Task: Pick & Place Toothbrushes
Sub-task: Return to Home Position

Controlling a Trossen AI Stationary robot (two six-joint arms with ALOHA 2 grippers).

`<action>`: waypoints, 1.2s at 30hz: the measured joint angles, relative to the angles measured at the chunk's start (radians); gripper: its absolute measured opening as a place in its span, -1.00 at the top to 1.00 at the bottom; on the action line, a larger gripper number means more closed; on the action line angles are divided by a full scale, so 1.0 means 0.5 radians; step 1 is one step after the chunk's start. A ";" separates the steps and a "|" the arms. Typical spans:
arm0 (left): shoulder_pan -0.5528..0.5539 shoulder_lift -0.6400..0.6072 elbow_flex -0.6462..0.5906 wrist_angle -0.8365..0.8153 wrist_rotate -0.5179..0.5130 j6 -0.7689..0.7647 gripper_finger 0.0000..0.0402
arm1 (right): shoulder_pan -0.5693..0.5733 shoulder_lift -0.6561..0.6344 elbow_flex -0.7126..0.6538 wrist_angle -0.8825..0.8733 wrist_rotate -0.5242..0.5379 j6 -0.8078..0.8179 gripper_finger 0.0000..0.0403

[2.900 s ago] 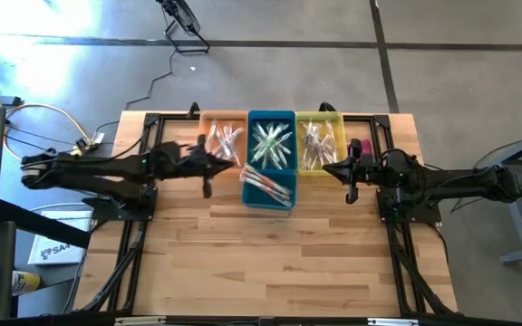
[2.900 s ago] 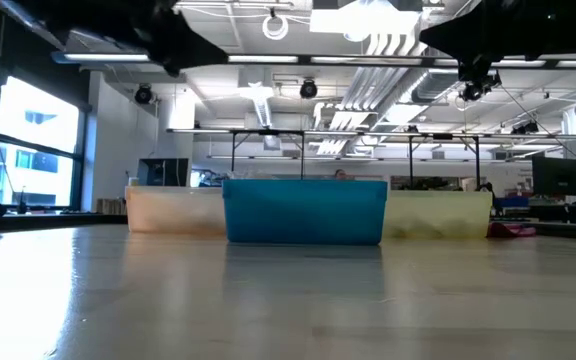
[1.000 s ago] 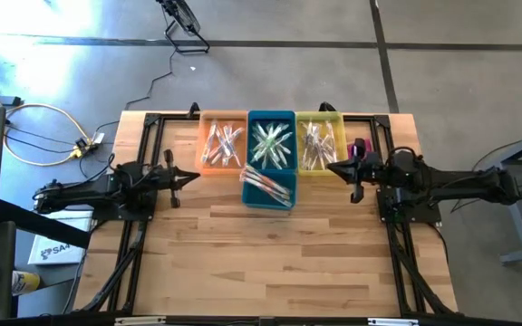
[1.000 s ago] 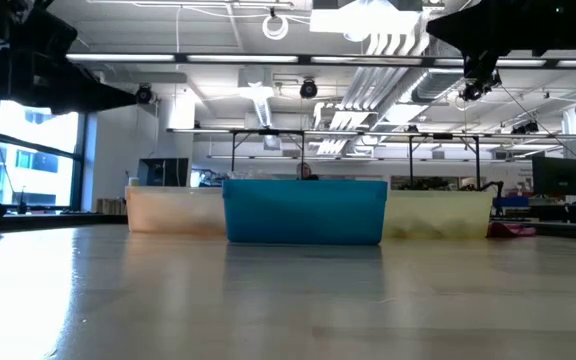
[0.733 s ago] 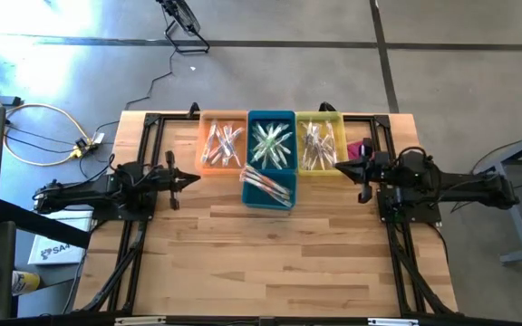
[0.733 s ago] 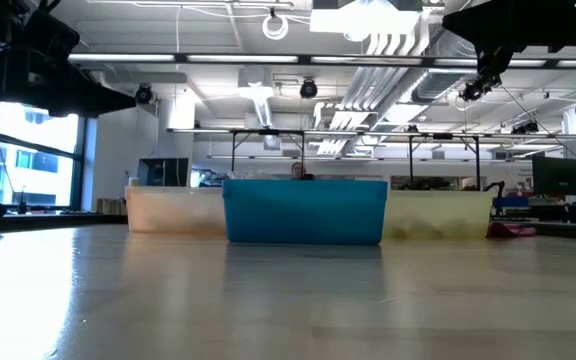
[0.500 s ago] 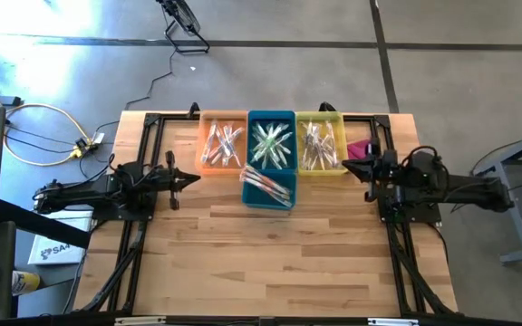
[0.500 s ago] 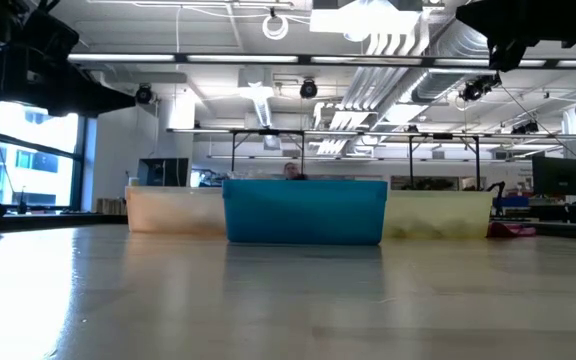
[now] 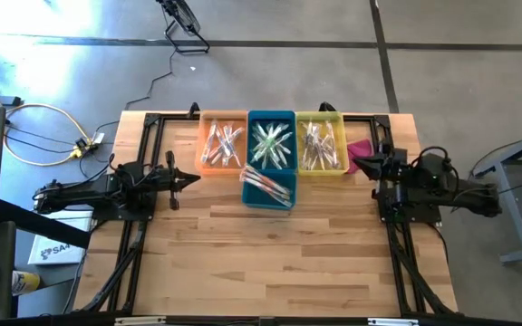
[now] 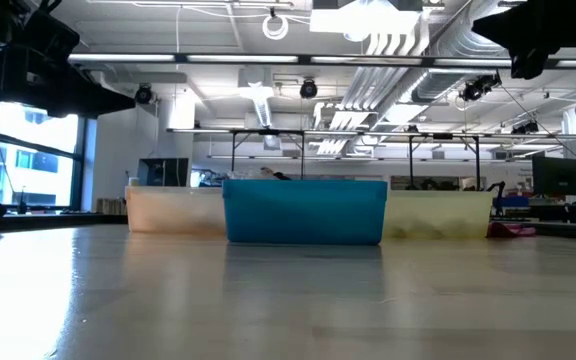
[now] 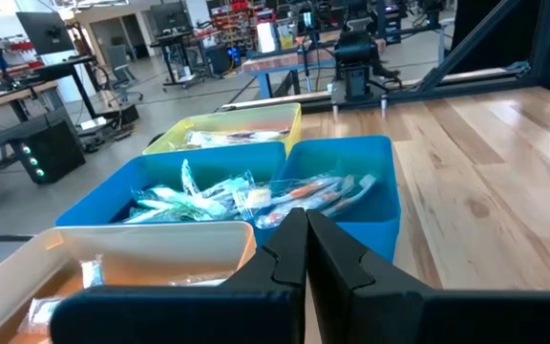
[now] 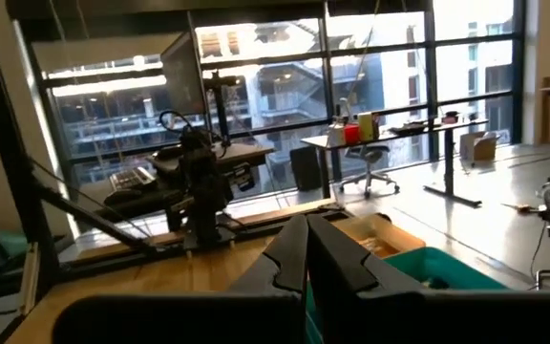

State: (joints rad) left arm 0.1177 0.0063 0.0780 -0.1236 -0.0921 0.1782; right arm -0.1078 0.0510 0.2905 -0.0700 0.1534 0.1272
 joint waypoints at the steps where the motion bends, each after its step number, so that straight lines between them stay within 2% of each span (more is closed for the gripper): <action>1: 0.000 0.000 0.000 -0.001 0.000 0.000 1.00 | 0.000 -0.040 0.000 -0.020 0.009 -0.001 0.98; 10: 0.000 0.000 -0.001 -0.013 -0.001 0.009 1.00 | 0.000 -0.083 -0.010 -0.086 0.010 0.007 0.99; 19: 0.000 0.000 -0.002 -0.016 -0.002 0.009 1.00 | 0.000 -0.088 -0.394 0.325 0.010 0.054 0.99; 24: 0.000 0.000 -0.003 -0.019 -0.002 0.002 1.00 | 0.000 -0.089 -0.538 0.435 0.010 0.054 0.99; 32: 0.000 0.000 -0.004 -0.026 -0.010 0.007 1.00 | 0.001 -0.080 -0.563 0.343 0.011 -0.077 0.99; 36: 0.000 0.000 -0.004 -0.019 -0.015 0.106 1.00 | 0.000 -0.076 -0.564 0.268 0.177 -0.138 0.99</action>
State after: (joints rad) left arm 0.1177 0.0063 0.0759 -0.1332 -0.0998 0.2310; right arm -0.1078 0.0131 0.0086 0.0638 0.2421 0.0582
